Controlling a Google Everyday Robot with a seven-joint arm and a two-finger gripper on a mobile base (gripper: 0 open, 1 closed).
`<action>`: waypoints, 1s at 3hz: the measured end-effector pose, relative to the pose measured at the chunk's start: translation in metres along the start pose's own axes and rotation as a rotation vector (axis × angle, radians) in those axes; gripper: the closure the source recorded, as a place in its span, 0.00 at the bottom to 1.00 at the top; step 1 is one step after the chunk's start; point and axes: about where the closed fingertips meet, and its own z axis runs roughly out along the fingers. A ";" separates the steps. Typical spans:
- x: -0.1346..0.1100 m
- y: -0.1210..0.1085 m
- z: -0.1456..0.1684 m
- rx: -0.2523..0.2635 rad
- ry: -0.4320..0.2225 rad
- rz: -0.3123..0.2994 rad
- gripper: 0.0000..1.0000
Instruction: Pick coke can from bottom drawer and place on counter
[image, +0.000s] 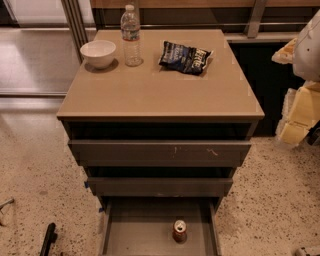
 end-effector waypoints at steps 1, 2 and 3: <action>0.000 0.000 0.000 0.000 0.000 0.000 0.00; 0.001 0.001 0.008 0.001 -0.002 0.001 0.19; 0.005 0.017 0.048 -0.041 -0.052 0.004 0.42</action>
Offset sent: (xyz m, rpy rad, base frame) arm 0.0017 0.0004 -0.0233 0.0043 0.0183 -0.0008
